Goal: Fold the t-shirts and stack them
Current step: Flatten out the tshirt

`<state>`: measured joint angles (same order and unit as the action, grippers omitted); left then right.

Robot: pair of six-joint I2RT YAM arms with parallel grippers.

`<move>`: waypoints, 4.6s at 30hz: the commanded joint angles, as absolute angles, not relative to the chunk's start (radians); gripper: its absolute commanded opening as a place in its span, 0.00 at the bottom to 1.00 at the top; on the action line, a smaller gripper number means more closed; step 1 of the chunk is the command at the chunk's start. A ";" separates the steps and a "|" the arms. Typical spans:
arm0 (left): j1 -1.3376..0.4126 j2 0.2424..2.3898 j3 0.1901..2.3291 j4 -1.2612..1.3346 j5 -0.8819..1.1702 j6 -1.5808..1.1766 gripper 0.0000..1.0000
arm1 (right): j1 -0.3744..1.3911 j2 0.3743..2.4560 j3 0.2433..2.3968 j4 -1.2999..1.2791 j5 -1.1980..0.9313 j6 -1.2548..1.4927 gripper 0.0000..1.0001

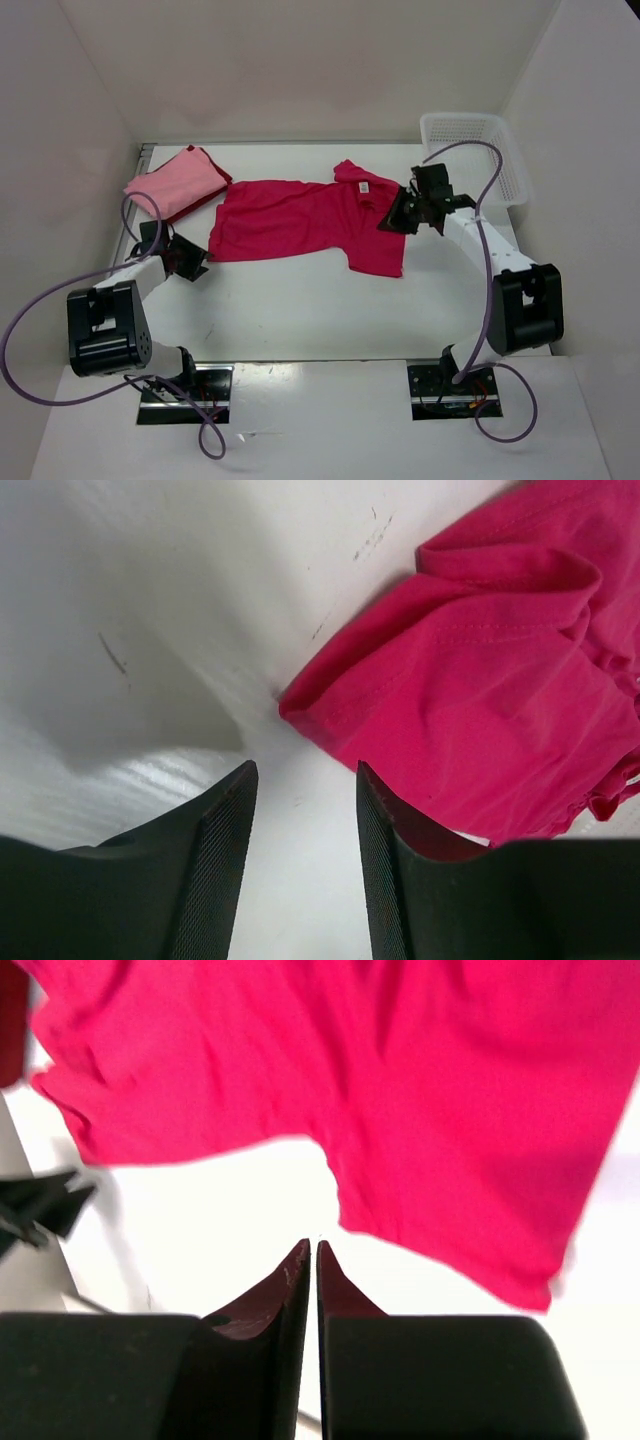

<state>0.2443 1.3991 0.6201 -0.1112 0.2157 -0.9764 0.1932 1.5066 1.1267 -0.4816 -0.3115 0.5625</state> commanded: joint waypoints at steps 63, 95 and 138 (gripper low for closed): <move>0.233 1.465 0.713 -0.038 0.206 -0.948 0.02 | 0.147 1.425 0.637 -0.285 -0.084 0.884 0.47; 0.137 1.324 1.286 -0.327 0.290 -0.845 0.00 | 0.138 1.114 1.280 -0.650 -0.072 0.694 0.00; 0.227 1.701 2.057 -0.189 0.407 -1.008 0.01 | -0.081 1.939 2.826 -0.493 -0.491 0.782 0.00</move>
<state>0.1986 1.7504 1.9945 -0.2771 0.3737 -0.9581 -0.0578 2.0819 2.7621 -0.6884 -0.4290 0.7303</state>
